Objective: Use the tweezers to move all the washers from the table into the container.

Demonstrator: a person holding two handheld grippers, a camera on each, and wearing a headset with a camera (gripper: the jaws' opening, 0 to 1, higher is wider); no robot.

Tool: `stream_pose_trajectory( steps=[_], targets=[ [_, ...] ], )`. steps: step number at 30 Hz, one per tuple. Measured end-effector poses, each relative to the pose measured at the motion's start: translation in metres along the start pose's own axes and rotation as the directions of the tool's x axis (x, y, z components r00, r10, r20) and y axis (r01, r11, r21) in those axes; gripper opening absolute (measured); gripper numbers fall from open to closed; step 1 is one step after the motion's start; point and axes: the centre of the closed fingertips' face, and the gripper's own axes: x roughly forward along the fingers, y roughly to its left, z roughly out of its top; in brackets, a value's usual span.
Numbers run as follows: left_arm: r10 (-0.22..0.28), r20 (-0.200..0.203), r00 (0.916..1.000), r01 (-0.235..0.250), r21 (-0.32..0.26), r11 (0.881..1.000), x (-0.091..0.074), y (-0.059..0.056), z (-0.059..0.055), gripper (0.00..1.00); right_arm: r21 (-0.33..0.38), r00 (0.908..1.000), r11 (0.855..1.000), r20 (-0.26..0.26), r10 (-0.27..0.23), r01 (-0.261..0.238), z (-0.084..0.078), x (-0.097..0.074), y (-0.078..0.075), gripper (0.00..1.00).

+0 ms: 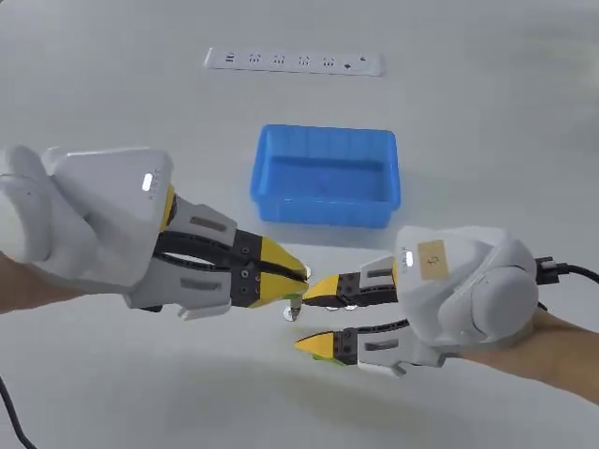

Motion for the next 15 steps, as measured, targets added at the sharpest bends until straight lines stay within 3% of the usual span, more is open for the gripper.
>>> stream_pose_trajectory(
  steps=[15],
  targets=[
    [0.007,-0.011,0.9999,-0.007,-0.007,1.000,-0.0009,-0.0017,-0.0086,0.05,0.028,0.9997,0.999,-0.011,-0.023,0.024,-0.0094,-0.0053,-0.0055,0.26]
  ],
)
